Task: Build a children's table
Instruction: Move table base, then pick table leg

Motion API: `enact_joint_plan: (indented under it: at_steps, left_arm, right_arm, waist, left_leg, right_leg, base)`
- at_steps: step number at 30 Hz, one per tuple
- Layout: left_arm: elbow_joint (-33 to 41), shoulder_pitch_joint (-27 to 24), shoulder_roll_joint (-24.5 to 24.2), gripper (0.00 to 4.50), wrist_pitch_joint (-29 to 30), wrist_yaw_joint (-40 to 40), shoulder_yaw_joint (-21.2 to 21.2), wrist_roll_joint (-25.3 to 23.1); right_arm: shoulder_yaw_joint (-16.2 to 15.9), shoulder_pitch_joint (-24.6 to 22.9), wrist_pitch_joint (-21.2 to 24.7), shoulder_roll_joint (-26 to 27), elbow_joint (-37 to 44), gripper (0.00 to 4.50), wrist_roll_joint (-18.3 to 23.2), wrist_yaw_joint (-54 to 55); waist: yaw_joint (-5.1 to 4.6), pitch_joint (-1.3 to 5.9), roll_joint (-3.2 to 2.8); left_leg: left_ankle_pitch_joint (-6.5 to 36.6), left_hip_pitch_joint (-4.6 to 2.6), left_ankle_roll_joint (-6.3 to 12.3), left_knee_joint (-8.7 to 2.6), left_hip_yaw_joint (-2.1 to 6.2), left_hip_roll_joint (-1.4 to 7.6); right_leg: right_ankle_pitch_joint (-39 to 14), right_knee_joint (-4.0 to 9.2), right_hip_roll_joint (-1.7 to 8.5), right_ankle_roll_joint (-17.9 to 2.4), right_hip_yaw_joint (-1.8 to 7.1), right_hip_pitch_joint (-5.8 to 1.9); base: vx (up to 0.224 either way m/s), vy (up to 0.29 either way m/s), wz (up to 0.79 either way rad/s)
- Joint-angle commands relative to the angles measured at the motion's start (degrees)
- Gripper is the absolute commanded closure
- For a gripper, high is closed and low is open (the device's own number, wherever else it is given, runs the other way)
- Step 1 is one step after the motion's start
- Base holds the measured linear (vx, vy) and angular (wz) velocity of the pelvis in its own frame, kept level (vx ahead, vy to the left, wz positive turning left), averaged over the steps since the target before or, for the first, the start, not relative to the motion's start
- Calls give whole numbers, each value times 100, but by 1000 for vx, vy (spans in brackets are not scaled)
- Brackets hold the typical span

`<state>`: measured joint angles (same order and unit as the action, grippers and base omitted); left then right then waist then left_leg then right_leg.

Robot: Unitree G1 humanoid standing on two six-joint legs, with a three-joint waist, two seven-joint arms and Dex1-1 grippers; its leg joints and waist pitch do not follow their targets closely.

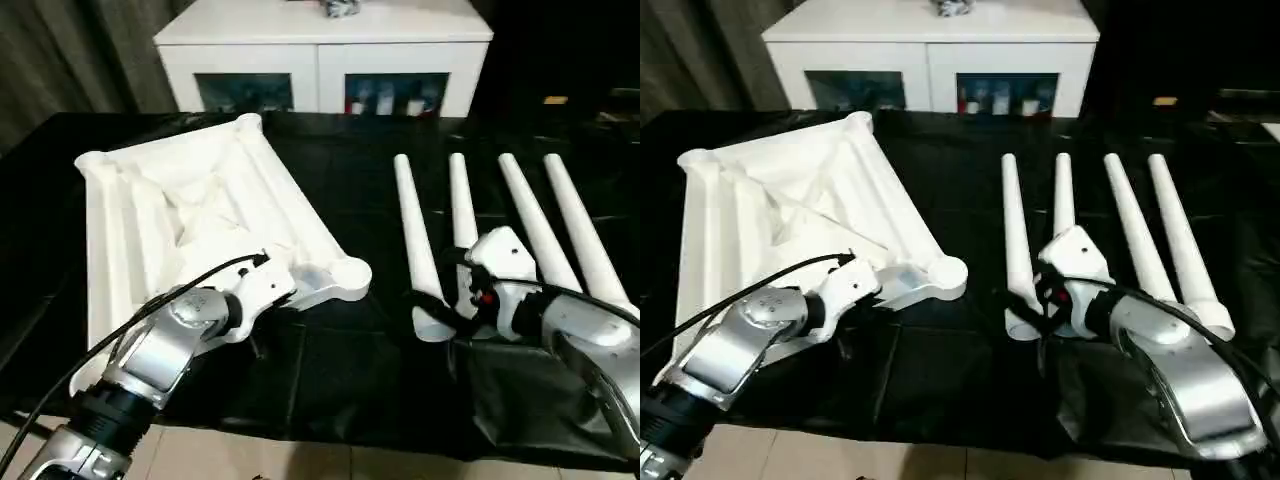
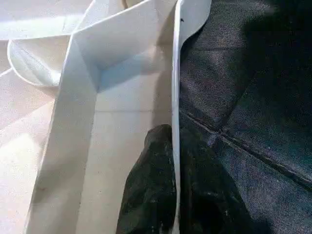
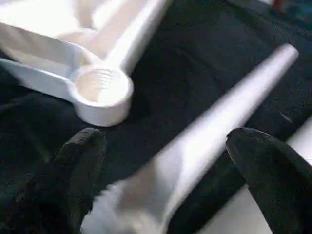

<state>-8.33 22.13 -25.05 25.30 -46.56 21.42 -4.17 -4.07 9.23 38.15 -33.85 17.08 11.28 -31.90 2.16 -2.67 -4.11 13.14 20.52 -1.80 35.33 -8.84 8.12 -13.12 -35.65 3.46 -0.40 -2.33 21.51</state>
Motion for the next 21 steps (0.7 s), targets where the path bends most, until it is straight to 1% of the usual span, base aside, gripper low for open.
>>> enact_joint_plan:
  at_steps: [1,2,3,4,5,6,7,8,9,10,12,14,15,16,17,18,19,20,21]
  left_arm:
    - [60,-58,130,449,-299,133,131,90]
    - [82,-57,165,449,-322,167,151,67]
    - [112,-28,312,418,-191,295,94,74]
    - [113,-23,333,400,-163,311,82,78]
    - [137,27,498,387,27,400,-35,136]
    - [199,44,539,376,109,390,-66,164]
    - [260,65,557,376,174,376,-75,176]
    - [278,69,555,363,189,366,-78,182]
    - [435,92,516,351,312,304,-130,232]
    - [509,102,476,351,358,268,-171,265]
    - [604,118,375,333,366,208,-216,276]
    - [679,131,278,316,383,162,-252,269]
    - [775,140,155,309,400,76,-309,260]
    - [814,150,90,309,412,53,-351,239]
    - [824,155,72,300,415,48,-364,231]
    - [835,155,27,277,391,36,-365,208]
    - [923,126,-195,277,290,-83,-394,175]
    - [984,104,-298,269,268,-145,-402,202]
    - [1082,65,-404,263,216,-218,-414,246]
  right_arm:
    - [126,132,326,73,-85,0,-107,244]
    - [195,249,612,166,-173,0,-134,450]
    - [339,460,984,360,-346,0,-50,671]
    - [353,481,1011,379,-364,0,-36,684]
    - [480,688,1263,566,-538,0,50,836]
    - [563,850,1436,687,-712,0,57,970]
    - [577,996,1555,738,-887,0,16,1054]
    - [564,1028,1574,740,-924,0,11,1056]
    - [461,1342,1715,800,-1282,0,7,1047]
    - [414,1532,1800,855,-1495,0,13,1040]
    - [341,1830,1852,957,-1841,0,3,1017]
    - [300,2047,1873,1035,-2129,0,-50,1049]
    - [248,2294,1946,1105,-2495,0,-104,1070]
    - [242,2432,1963,1150,-2731,0,-143,1113]
    - [241,2477,1964,1163,-2810,0,-155,1126]
    - [240,2524,1957,1183,-2896,0,-145,1111]
    - [234,2764,1890,1282,-3380,0,-175,1153]
    - [226,2880,1859,1320,-3620,0,-207,1195]
    - [157,2999,1822,1339,-3888,0,-257,1177]
  waist:
    - [33,335,112]
    - [32,333,119]
    - [24,328,113]
    - [24,328,117]
    - [23,329,106]
    - [30,319,94]
    - [31,341,98]
    - [38,337,96]
    - [48,344,89]
    - [39,355,81]
    - [27,354,95]
    - [9,349,90]
    - [2,356,129]
    - [4,352,117]
    - [-5,353,153]
    - [20,347,123]
    - [29,364,176]
    - [27,371,143]
    - [28,374,131]
  left_leg:
    - [-87,20,671,-385,177,442]
    - [-96,17,668,-386,176,439]
    - [-77,13,652,-396,178,436]
    - [-25,6,610,-394,174,436]
    - [-14,7,584,-388,167,439]
    - [66,-1,535,-391,159,441]
    - [10,-15,477,-382,156,442]
    - [-37,9,463,-392,168,439]
    - [-51,4,432,-381,160,444]
    - [-131,13,445,-368,157,423]
    - [-178,36,457,-354,146,413]
    - [-149,53,456,-359,146,403]
    - [-189,41,459,-353,141,417]
    - [-211,32,463,-349,130,412]
    - [-199,25,453,-348,119,412]
    - [-201,21,433,-345,109,413]
    - [-236,8,437,-347,111,424]
    - [-255,10,433,-346,116,413]
    - [-389,14,417,-336,113,414]
  right_leg:
    - [501,335,523,-1614,292,-292]
    - [480,336,513,-1608,293,-290]
    - [391,336,508,-1621,285,-277]
    - [277,341,515,-1639,281,-282]
    - [264,344,517,-1639,292,-286]
    - [166,365,525,-1687,293,-273]
    - [229,337,513,-1707,298,-270]
    - [252,332,512,-1693,290,-281]
    - [336,319,512,-1681,290,-278]
    - [462,301,506,-1703,287,-279]
    - [552,297,505,-1717,285,-289]
    - [459,300,501,-1718,273,-294]
    - [471,283,505,-1724,276,-290]
    - [437,288,494,-1733,270,-272]
    - [399,294,494,-1746,271,-267]
    - [372,296,495,-1737,275,-268]
    - [397,272,498,-1743,271,-260]
    - [391,255,497,-1761,265,-252]
    - [561,238,486,-1762,262,-247]
  base:
    - [0,0,0]
    - [0,0,0]
    - [0,0,0]
    - [0,0,0]
    - [0,0,0]
    - [0,0,0]
    - [0,0,0]
    - [0,0,0]
    - [0,0,0]
    - [0,0,0]
    - [0,0,0]
    - [0,0,0]
    - [0,0,0]
    - [0,0,0]
    - [0,0,0]
    - [0,0,0]
    - [0,0,0]
    - [0,0,0]
    - [0,0,0]
